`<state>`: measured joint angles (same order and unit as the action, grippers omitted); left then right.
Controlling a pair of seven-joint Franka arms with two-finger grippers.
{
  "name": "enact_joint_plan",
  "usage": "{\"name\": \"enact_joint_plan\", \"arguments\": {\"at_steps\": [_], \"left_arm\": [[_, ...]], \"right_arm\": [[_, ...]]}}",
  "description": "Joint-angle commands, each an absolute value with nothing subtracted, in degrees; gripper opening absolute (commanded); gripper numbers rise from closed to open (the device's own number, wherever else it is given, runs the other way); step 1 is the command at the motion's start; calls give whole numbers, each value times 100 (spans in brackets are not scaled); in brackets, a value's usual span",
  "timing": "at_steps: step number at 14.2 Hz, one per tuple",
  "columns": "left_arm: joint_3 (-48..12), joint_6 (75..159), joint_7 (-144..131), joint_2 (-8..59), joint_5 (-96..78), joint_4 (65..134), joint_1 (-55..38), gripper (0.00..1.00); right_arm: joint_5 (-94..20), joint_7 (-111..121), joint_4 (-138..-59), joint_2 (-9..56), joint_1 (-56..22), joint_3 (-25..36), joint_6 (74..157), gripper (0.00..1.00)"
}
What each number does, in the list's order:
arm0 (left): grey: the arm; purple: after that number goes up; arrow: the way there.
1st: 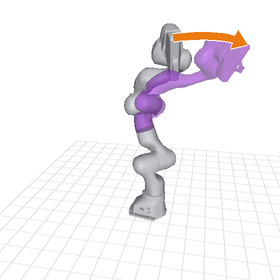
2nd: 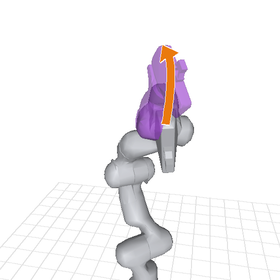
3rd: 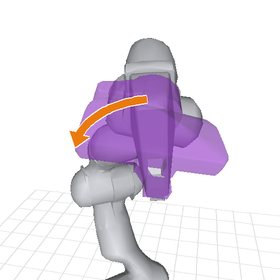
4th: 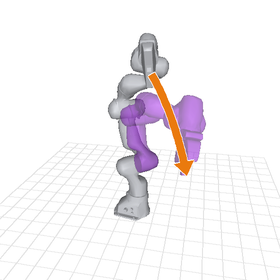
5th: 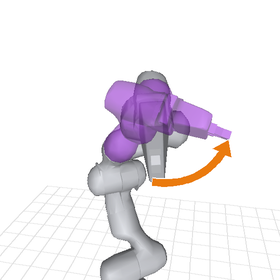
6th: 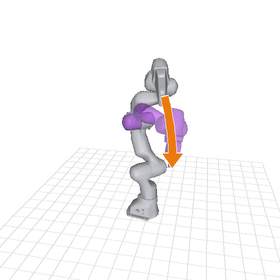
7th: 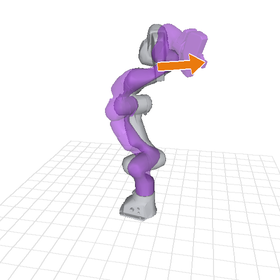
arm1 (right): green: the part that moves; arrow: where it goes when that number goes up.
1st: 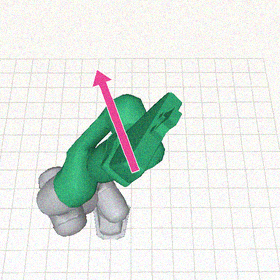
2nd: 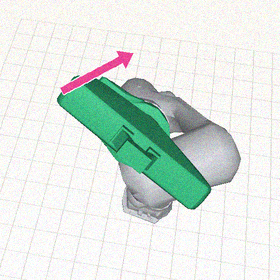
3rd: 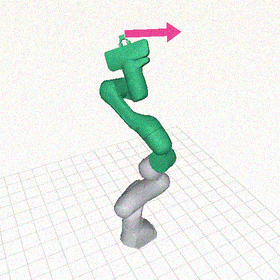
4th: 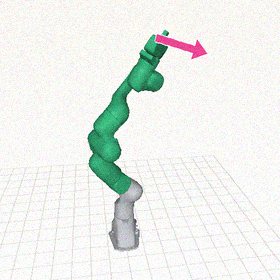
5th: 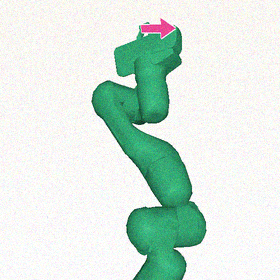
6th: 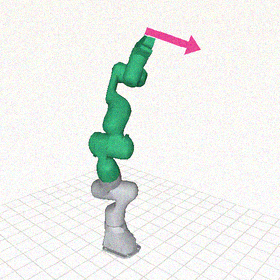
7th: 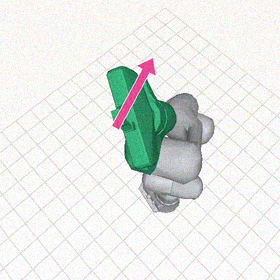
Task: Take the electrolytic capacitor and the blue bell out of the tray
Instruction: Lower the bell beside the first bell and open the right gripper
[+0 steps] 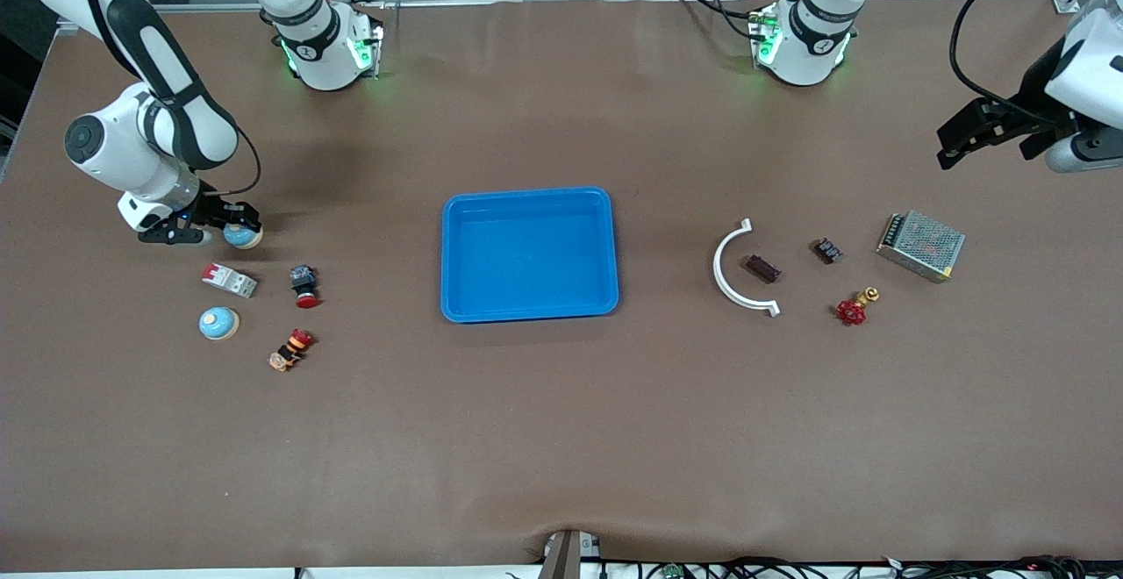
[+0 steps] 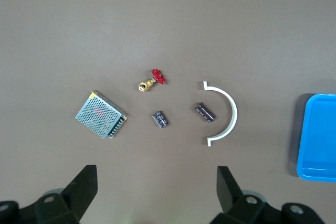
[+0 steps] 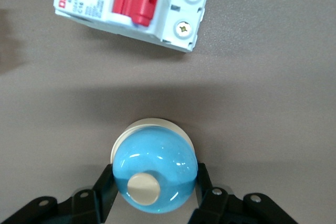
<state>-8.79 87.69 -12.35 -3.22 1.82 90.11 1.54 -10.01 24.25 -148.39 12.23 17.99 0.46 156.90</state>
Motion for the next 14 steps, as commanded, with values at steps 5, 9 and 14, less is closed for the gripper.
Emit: {"name": "enact_joint_plan", "arguments": {"at_steps": [5,9,14], "left_arm": [[-853,8675,-1169,-439,53,9044,220,100],[-835,8640,-1143,-405,53,9044,334,100],[-835,8666,-1151,-325,79,9053,334,100]], "right_arm": [[-1239,2637,-14845,994,1802,-88,15094,100],[-1274,2576,-14346,125,1784,-123,13181,100],[-1134,1752,-11966,105,1382,-106,10585,100]]}}
